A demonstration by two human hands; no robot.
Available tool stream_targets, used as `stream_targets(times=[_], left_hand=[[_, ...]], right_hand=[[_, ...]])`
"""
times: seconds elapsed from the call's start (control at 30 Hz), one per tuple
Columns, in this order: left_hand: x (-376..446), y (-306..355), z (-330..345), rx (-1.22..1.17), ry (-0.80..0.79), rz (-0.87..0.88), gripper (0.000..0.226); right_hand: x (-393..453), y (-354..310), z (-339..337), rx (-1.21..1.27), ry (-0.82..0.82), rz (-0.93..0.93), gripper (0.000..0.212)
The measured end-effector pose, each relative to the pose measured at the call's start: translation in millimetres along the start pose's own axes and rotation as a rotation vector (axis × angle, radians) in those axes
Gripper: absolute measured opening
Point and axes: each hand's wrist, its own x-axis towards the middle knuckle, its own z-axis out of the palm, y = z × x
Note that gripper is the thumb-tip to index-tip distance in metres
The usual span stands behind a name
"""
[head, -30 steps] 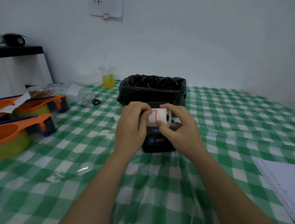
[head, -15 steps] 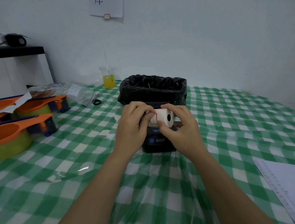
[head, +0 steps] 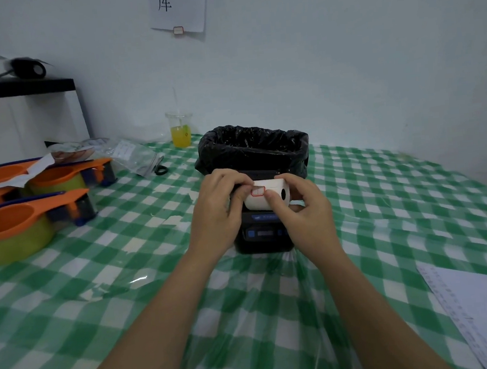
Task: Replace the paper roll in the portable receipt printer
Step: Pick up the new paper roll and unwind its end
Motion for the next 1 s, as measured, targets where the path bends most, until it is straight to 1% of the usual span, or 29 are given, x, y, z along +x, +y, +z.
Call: stream_targets(times=[0.13, 0.47, 0.57, 0.63, 0.73, 0.8, 0.87, 1.0], left_hand=[[-1, -2, 1, 0.01, 0.006, -0.003, 0.012], [-4, -5, 4, 0.023, -0.007, 0.013, 0.011], [-3, -10, 2, -0.005, 0.052, -0.047, 0.01], [0, -11, 1, -0.025, 0.087, -0.082, 0.01], [2, -4, 2, -0.087, 0.1, -0.148, 0.011], [7, 2, 2, -0.096, 0.081, -0.19, 0.012], [21, 5, 1, -0.064, 0.05, -0.216, 0.013], [69, 8, 2, -0.054, -0.014, -0.336, 0.02]], right_hand=[[1, 2, -1, -0.009, 0.022, 0.028, 0.023], [3, 3, -1, 0.013, 0.142, 0.121, 0.021], [6, 6, -5, 0.033, 0.222, 0.172, 0.026], [8, 4, -9, 0.045, 0.262, 0.16, 0.026], [8, -5, -7, 0.047, 0.238, 0.116, 0.032], [5, -7, -4, 0.033, 0.212, 0.118, 0.033], [8, -5, -2, 0.028, 0.214, 0.167, 0.035], [29, -1, -8, 0.087, 0.303, 0.3, 0.036]])
